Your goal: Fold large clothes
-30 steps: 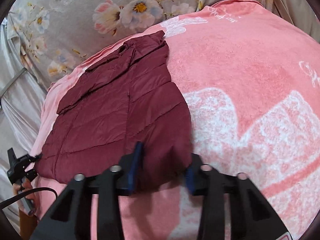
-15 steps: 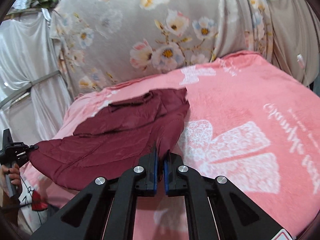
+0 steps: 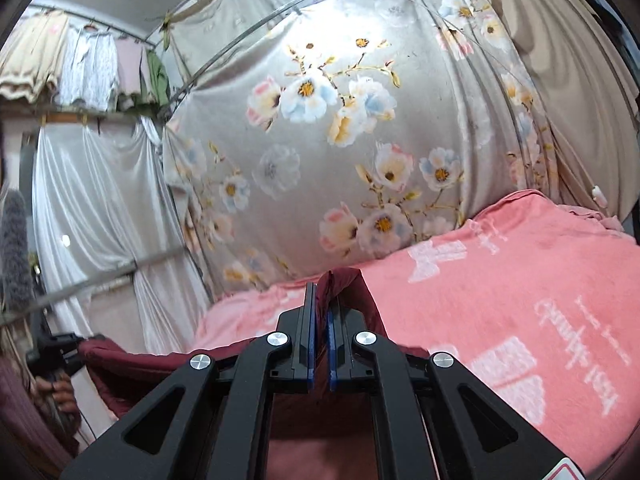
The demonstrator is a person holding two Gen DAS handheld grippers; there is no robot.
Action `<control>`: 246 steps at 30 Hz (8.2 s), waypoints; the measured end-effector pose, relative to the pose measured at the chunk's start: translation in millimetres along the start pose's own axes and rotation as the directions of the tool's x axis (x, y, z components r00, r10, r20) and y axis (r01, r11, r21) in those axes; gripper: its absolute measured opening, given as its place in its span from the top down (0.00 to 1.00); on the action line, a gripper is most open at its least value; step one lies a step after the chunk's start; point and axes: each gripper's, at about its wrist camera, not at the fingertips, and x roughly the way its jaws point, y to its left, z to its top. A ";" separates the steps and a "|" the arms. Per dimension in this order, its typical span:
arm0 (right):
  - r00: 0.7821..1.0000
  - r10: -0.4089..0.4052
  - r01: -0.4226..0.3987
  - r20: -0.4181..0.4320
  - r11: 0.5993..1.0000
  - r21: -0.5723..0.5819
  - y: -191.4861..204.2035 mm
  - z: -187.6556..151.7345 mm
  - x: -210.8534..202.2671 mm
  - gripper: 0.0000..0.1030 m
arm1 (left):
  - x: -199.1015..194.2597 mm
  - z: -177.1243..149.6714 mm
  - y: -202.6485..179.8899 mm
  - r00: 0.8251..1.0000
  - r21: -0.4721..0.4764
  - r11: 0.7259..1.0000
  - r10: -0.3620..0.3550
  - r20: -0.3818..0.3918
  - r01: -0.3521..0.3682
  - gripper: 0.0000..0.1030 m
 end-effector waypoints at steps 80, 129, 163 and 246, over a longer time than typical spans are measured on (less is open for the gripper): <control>0.761 -0.364 0.231 -0.537 0.925 -0.301 4.3 -219.6 370.9 0.84 | 376.2 -114.3 35.0 0.833 0.345 0.848 0.495 -0.247 -0.402 0.28; 0.800 -0.185 -0.012 -0.571 0.946 -0.323 118.5 -257.0 261.4 0.80 | 216.2 -108.0 134.7 0.881 -0.104 0.941 0.258 -0.396 -0.322 0.33; 0.799 -0.075 0.004 -0.597 0.993 -0.120 46.1 -268.4 200.7 0.93 | 171.5 -90.3 -115.3 0.935 0.251 0.951 -0.087 -0.343 0.180 0.88; 0.862 -0.256 0.361 -0.438 0.916 0.174 -130.1 -201.2 128.7 0.92 | 456.1 -276.2 -255.1 0.765 0.554 0.806 0.219 -0.606 0.208 0.75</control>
